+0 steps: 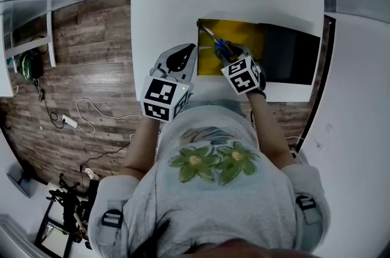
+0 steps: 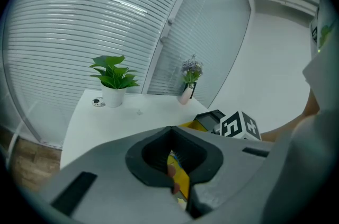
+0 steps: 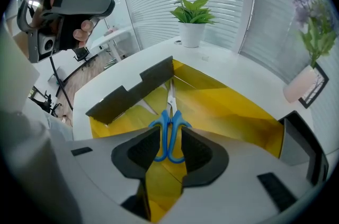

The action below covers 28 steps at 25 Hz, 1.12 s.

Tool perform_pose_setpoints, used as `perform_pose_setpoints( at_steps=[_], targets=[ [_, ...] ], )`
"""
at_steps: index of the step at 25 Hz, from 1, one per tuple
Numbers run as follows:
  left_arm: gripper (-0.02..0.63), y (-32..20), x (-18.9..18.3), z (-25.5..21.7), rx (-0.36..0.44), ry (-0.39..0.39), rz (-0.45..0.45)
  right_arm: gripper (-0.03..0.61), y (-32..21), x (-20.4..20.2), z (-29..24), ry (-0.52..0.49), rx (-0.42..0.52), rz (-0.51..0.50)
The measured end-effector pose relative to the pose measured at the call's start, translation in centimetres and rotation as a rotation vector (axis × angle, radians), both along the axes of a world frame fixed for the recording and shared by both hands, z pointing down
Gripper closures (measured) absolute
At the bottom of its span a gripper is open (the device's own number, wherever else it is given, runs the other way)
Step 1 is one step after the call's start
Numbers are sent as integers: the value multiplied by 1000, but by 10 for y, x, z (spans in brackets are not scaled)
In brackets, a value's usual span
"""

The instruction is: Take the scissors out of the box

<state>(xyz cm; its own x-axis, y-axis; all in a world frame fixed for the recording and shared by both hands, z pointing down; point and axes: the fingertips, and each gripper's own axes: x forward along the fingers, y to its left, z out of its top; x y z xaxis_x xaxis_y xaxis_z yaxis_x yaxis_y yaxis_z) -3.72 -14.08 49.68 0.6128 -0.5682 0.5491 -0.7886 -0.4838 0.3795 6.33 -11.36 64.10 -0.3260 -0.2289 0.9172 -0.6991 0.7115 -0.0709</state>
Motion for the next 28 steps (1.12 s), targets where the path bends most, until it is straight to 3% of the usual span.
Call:
perform_pose_setpoints(
  at_steps=[6,28],
  targets=[
    [617,2,0,0,-1,-1,-1,465,3,0,7,31,-2,-22],
    [617,2,12,-3,5,6,12,495,0,1,7,-10,-15,8]
  ],
)
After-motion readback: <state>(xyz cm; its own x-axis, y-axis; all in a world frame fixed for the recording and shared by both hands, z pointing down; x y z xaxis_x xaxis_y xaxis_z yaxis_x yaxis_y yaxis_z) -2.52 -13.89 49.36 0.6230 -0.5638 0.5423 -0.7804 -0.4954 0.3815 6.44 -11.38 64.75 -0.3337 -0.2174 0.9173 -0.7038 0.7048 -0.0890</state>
